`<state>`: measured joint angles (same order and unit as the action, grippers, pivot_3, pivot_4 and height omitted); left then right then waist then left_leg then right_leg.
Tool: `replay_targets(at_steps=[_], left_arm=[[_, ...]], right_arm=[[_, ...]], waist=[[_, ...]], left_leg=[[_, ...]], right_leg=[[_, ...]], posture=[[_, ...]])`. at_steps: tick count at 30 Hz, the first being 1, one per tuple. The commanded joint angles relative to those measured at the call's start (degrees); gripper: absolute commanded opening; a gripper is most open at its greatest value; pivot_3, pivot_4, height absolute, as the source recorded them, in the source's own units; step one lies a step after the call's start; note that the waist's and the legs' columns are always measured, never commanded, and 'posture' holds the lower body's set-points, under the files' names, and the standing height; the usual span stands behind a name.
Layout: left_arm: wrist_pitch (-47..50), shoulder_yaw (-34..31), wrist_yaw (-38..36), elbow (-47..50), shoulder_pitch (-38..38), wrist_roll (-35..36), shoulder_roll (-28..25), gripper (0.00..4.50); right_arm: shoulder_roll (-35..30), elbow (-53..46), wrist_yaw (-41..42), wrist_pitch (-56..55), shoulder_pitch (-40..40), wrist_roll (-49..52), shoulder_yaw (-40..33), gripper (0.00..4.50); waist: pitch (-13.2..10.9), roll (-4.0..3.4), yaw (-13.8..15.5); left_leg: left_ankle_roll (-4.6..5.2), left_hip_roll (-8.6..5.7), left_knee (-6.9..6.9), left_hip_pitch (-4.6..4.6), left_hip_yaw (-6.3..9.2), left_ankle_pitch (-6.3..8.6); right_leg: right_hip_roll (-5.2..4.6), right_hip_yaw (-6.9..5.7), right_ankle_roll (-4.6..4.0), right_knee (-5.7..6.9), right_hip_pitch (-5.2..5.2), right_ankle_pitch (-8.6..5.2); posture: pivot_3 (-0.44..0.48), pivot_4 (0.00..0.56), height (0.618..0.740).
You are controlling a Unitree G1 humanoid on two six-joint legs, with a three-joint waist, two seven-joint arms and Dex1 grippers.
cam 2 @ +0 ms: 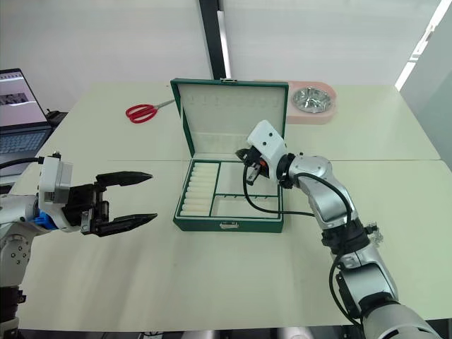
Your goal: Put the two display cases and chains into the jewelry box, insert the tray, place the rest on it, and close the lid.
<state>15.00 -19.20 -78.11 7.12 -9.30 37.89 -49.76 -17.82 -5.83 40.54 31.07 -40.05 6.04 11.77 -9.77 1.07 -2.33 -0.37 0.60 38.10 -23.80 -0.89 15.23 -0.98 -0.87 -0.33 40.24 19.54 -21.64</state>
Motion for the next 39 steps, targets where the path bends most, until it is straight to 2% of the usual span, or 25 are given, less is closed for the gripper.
replay_targets(at_steps=[1,10,20,31,36,39], left_arm=[[0.57,-0.07,-0.18,3.27,1.03,1.79,0.27,4.50],[0.77,-2.26,1.17,5.07,5.70,2.90,1.31,4.50],[-0.64,-5.69,2.07,1.23,10.43,1.46,1.02,4.50],[-3.88,-9.23,5.65,-6.44,15.78,-2.21,1.99,4.50],[-4.56,-10.08,6.87,-9.34,19.63,-5.45,0.75,4.50],[-5.39,-11.94,8.77,-10.14,20.80,-5.85,1.53,4.50]], right_arm=[[-1.74,-9.16,-0.86,1.42,3.03,2.56,-3.57,0.01],[-8.51,-23.68,-3.54,0.43,15.88,4.87,-12.75,0.01],[-15.40,-30.64,-1.75,-2.60,35.64,11.35,-32.22,0.01],[-21.50,-23.31,6.07,-10.04,56.43,13.73,-53.52,0.01],[-24.84,-15.44,11.32,-17.85,62.64,11.17,-56.29,0.01],[-26.46,-7.12,15.03,-26.95,68.35,7.45,-57.53,0.01]], waist=[[0.00,0.00,0.15],[0.00,0.00,0.60],[0.00,0.00,0.68],[0.02,-0.01,0.59],[0.03,0.01,0.66],[0.08,0.08,0.77]], left_leg=[[0.01,0.00,0.00,-0.01,0.00,0.00],[0.03,-0.01,0.00,-0.01,-0.01,0.02],[0.04,-0.01,-0.03,0.03,0.01,0.02],[0.05,-0.03,-0.05,0.13,-0.04,0.02],[0.07,-0.02,-0.11,0.38,-0.09,0.03],[0.07,-0.02,-0.11,0.38,-0.09,0.03]], right_leg=[[0.00,0.00,0.00,-0.01,0.00,0.00],[0.00,0.03,0.00,-0.05,-0.02,0.00],[0.02,0.03,0.00,-0.17,-0.14,0.00],[0.04,0.09,0.00,-0.27,-0.27,0.00],[0.03,0.16,0.01,-0.31,-0.47,-0.01],[0.04,0.17,0.01,-0.33,-0.48,-0.01]], posture=[[0.000,0.150,0.740],[0.000,0.150,0.740],[0.000,0.150,0.740],[0.000,0.150,0.740],[0.000,0.150,0.740],[0.000,0.150,0.740]])
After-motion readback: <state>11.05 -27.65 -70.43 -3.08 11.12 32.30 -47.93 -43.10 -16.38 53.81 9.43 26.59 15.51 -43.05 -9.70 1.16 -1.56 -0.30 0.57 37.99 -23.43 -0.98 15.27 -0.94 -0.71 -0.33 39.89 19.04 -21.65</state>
